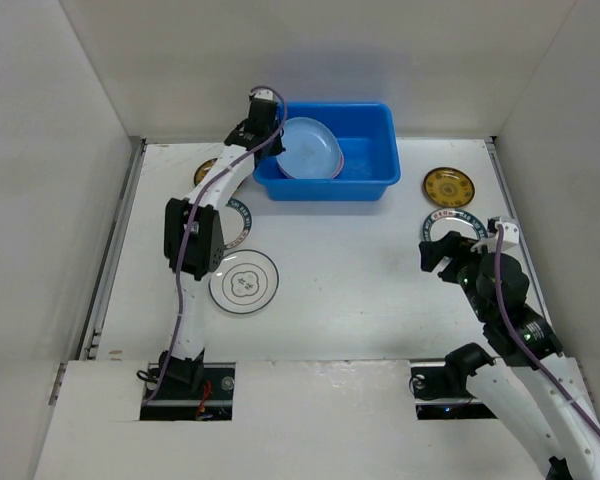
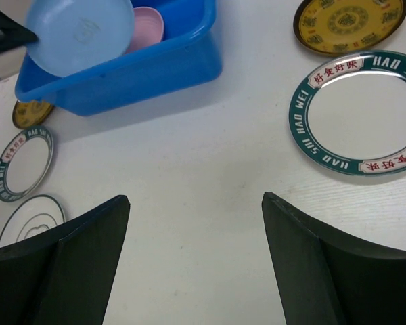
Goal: Place the plates into the plastic bin on the countertop
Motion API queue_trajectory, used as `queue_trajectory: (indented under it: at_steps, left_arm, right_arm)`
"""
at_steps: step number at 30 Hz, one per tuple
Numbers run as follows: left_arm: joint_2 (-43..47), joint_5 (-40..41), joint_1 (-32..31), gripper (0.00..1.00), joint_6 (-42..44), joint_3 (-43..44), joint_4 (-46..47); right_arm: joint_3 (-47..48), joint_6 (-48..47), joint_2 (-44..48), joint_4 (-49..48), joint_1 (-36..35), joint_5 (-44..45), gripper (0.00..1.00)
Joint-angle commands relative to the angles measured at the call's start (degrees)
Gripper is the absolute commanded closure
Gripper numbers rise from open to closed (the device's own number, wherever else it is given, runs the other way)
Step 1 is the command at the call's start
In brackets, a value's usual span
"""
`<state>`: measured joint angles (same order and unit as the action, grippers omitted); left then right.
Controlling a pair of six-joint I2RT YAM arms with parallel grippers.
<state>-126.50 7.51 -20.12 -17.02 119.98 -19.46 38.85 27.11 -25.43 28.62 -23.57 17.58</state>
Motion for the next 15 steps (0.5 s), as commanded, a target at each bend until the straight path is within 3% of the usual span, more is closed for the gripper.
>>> queue_trajectory:
  at_steps: [1, 10, 12, 14, 15]
  left_arm:
    - [-0.50, 1.54, 0.04, 0.97, -1.26, 3.86, 7.14]
    - [-7.62, 0.49, 0.65, 0.88, -1.88, 3.85, 15.42]
    - [-8.41, 0.23, 0.65, 0.73, -1.97, 3.85, 16.12]
    - [-8.15, -0.39, 0.39, 0.35, -1.62, 3.50, 16.74]
    - [-7.37, -0.65, 0.30, 0.27, -1.36, 3.15, 17.09]
  right_arm:
    - [1.58, 2.24, 0.91, 1.96, 0.42, 1.22, 0.16]
    - [2.37, 3.30, -1.11, 2.84, 0.42, 3.07, 0.16]
    - [2.54, 3.30, -1.81, 2.49, 0.42, 3.07, 0.15]
    - [2.72, 3.30, -2.51, 2.14, 0.15, 3.07, 0.15]
    - [2.81, 3.30, -3.04, 1.88, 0.15, 3.07, 0.15]
